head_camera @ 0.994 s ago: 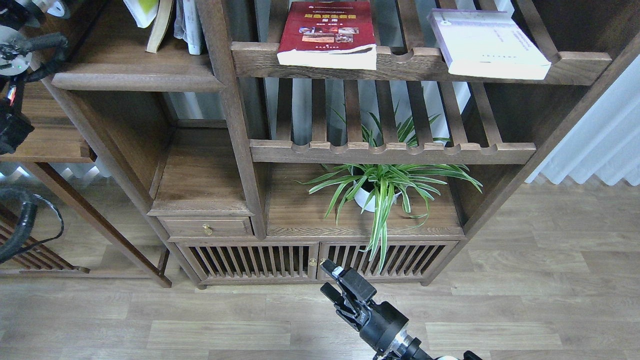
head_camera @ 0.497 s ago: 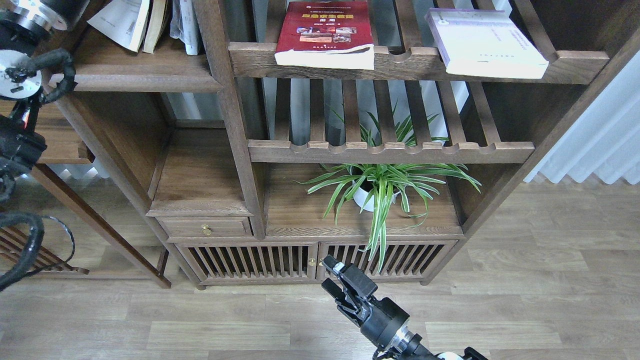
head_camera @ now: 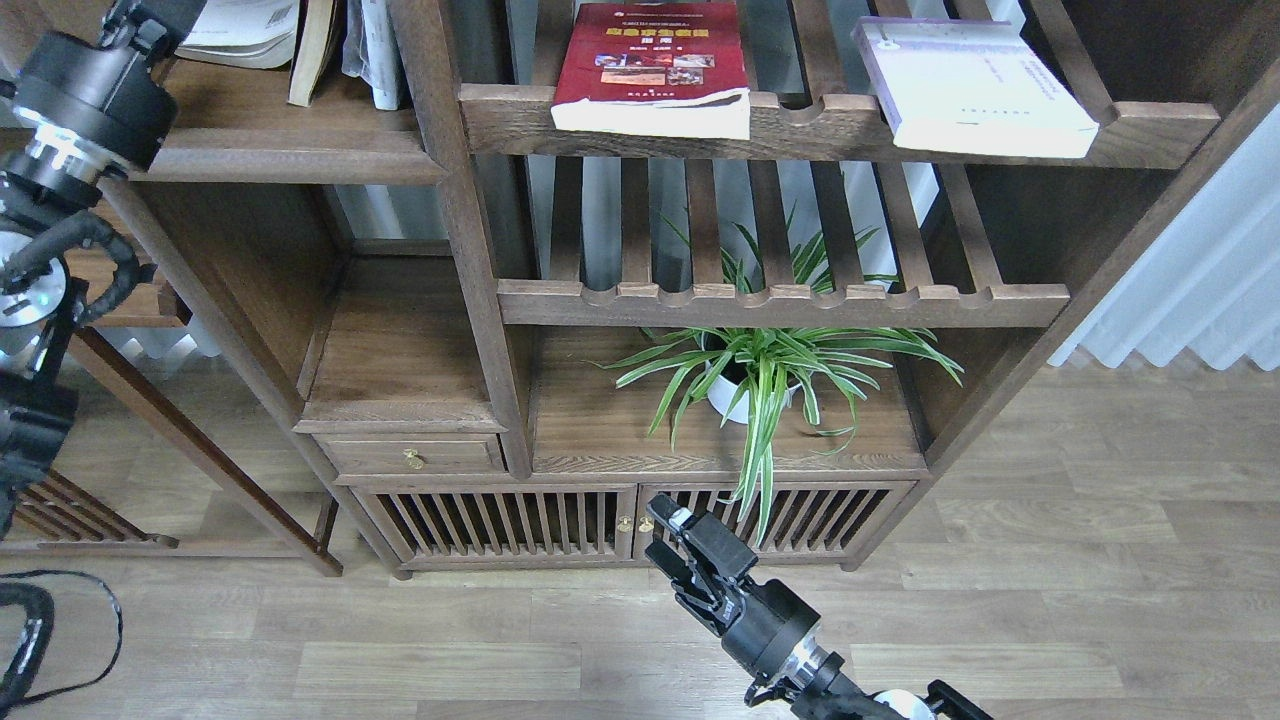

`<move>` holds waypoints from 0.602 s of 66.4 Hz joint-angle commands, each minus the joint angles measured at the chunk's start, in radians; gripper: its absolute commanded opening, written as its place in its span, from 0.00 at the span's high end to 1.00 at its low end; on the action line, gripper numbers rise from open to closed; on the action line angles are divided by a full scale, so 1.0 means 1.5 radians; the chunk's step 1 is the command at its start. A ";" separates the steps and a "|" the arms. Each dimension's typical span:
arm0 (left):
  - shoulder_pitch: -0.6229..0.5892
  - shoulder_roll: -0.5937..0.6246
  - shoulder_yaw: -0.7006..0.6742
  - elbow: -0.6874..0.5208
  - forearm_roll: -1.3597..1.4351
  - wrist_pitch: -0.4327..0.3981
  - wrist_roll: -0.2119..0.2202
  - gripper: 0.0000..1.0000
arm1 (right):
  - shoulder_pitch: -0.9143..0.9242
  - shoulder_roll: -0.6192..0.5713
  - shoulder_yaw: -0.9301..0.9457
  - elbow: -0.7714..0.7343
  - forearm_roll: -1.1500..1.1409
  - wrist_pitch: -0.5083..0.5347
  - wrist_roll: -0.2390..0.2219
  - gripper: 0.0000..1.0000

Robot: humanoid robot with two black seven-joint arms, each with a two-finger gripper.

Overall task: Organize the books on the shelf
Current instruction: 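Insert the yellow book onto the top shelf and withdraw the left gripper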

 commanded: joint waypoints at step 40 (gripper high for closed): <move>0.409 -0.011 0.038 -0.069 -0.061 0.000 0.000 0.12 | -0.005 0.000 0.050 0.146 0.002 0.000 0.000 0.01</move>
